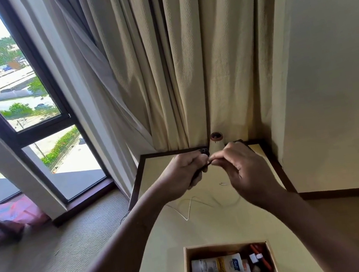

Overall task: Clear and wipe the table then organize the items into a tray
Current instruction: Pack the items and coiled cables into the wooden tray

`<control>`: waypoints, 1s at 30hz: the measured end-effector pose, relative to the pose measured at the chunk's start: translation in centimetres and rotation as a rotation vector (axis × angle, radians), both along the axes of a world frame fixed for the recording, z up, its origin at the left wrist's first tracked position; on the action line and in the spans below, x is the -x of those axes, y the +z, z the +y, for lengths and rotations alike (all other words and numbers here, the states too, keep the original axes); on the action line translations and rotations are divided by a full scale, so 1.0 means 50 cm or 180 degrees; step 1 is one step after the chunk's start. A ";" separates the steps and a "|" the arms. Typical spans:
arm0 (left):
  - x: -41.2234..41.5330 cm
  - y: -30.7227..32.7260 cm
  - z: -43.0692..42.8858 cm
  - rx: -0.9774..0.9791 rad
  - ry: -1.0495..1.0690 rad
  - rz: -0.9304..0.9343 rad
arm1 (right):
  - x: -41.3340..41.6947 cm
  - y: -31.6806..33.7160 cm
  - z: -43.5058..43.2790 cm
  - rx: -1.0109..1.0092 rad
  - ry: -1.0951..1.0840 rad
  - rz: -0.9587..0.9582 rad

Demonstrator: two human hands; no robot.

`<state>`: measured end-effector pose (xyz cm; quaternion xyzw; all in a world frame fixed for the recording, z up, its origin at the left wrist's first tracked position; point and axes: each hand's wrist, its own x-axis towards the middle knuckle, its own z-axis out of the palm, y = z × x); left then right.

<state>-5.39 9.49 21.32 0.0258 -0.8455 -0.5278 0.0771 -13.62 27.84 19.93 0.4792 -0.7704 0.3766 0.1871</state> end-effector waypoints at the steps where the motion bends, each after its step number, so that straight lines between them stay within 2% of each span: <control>1: -0.006 -0.002 0.004 -0.0389 -0.0117 -0.0039 | 0.006 0.004 0.002 0.0113 0.0038 0.0093; 5: -0.036 -0.009 0.027 -0.1651 -0.0479 -0.0033 | 0.019 0.018 0.002 0.0729 0.0118 -0.0038; 10: -0.058 -0.005 0.065 -0.3091 -0.0847 0.0355 | 0.011 0.006 -0.011 0.0984 -0.0145 -0.1338; 13: -0.053 0.014 0.078 -0.3410 -0.0744 0.0689 | 0.000 -0.020 -0.020 0.0726 -0.0155 -0.1887; 15: -0.039 0.028 0.080 -0.3214 -0.0403 0.0886 | -0.020 -0.036 -0.026 0.0446 0.0045 -0.1859; 18: -0.016 0.041 0.078 -0.2349 0.0150 0.1137 | -0.053 -0.051 -0.039 0.0023 0.0258 -0.1482; 21: 0.006 0.036 0.068 -0.0891 0.0547 0.1066 | -0.067 -0.058 -0.042 -0.0651 0.0238 -0.0834; 23: 0.019 0.019 0.054 0.0281 0.0711 0.0807 | -0.071 -0.056 -0.033 -0.0795 0.0231 -0.0509; 24: 0.022 0.014 0.048 0.0648 0.0713 0.0619 | -0.069 -0.051 -0.025 -0.0761 0.0247 -0.0453; 25: 0.023 0.007 0.040 0.0791 0.0672 0.0429 | -0.066 -0.043 -0.017 -0.0674 0.0269 -0.0436; 27: 0.016 0.002 0.023 0.0608 0.0470 0.0105 | -0.053 -0.027 0.002 -0.0481 0.0262 -0.0518; 30: -0.009 0.007 0.012 -0.0374 -0.0279 -0.0249 | -0.030 -0.004 0.019 -0.0105 0.0169 -0.0623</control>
